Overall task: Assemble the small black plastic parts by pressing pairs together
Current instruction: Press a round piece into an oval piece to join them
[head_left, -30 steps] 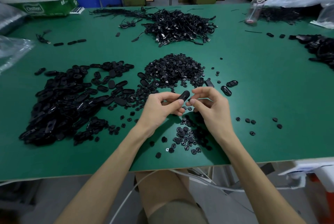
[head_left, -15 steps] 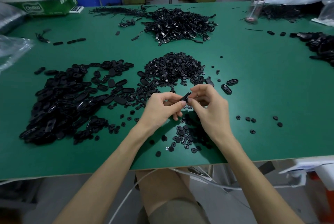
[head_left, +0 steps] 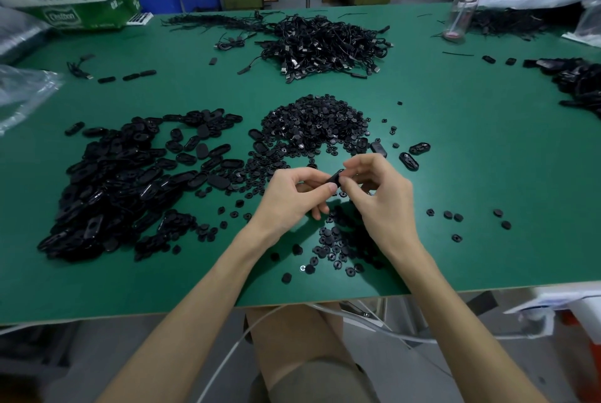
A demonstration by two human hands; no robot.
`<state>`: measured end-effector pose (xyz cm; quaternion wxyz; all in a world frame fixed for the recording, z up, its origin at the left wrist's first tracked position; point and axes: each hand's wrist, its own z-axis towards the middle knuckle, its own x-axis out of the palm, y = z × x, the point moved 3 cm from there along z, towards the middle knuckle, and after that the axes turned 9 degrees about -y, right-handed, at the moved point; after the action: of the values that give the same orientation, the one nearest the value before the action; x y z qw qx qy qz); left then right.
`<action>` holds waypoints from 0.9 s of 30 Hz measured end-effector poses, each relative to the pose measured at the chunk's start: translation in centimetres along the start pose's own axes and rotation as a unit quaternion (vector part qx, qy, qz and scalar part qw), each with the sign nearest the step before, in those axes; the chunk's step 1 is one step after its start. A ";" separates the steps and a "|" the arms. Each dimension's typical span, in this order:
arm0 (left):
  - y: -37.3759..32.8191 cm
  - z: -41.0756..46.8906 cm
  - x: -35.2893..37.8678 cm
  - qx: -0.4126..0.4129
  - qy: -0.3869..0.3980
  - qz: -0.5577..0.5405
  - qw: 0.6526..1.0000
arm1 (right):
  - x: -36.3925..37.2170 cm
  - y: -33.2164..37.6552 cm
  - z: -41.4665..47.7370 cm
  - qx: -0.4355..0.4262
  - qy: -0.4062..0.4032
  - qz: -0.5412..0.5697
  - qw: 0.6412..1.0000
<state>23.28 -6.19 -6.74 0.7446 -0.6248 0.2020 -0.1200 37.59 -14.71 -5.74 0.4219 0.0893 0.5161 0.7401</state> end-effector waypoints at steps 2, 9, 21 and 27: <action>0.0 0.0 -0.1 -0.002 0.002 -0.006 1.000 | 0.0 0.1 0.0 -0.013 -0.006 -0.006 1.000; 0.1 0.1 0.1 0.005 0.006 -0.005 1.000 | -0.1 0.5 0.0 -0.028 0.002 0.000 1.000; 0.5 0.3 0.0 0.006 -0.009 0.026 1.000 | 0.1 0.5 -0.2 -0.099 0.005 -0.057 0.993; 1.0 0.5 -0.4 -0.008 -0.062 0.014 0.998 | 0.8 1.0 -0.8 -0.185 0.031 -0.113 0.976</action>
<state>23.05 -5.35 -7.56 0.7522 -0.6343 0.1651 -0.0684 36.12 -14.84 -5.50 0.4958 -0.0726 0.3902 0.7724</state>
